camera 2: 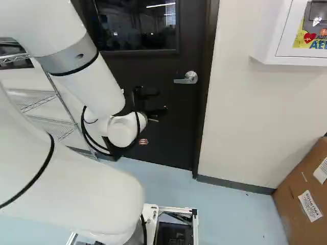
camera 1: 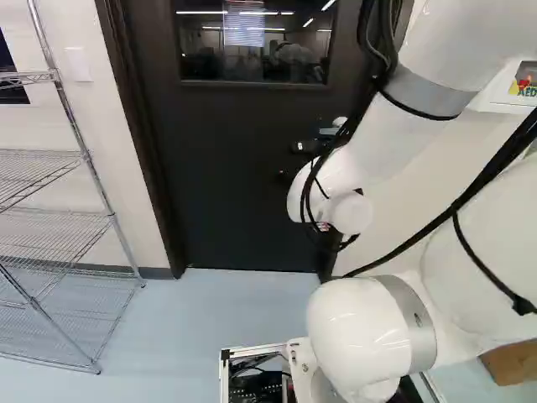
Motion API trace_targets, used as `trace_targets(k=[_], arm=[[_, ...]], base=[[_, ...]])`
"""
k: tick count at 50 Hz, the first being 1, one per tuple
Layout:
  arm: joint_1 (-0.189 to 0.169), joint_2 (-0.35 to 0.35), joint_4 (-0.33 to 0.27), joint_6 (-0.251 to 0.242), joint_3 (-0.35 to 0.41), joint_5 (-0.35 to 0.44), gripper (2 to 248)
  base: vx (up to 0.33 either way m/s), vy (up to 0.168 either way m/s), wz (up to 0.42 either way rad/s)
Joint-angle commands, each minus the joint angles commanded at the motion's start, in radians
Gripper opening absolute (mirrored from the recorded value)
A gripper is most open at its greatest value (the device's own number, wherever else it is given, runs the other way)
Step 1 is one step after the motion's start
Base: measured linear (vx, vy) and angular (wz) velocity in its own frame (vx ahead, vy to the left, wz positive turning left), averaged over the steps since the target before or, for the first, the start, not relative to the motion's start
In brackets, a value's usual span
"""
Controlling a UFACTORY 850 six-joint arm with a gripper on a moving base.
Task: Open the door and move inside
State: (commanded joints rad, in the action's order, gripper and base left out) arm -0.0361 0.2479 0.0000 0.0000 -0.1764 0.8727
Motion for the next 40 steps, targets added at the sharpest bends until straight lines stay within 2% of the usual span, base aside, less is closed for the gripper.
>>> trace_targets(k=[40], arm=[[-0.051, 0.007, 0.0, 0.0, -0.093, 0.0, 247]], base=[[0.0, 0.0, 0.0]])
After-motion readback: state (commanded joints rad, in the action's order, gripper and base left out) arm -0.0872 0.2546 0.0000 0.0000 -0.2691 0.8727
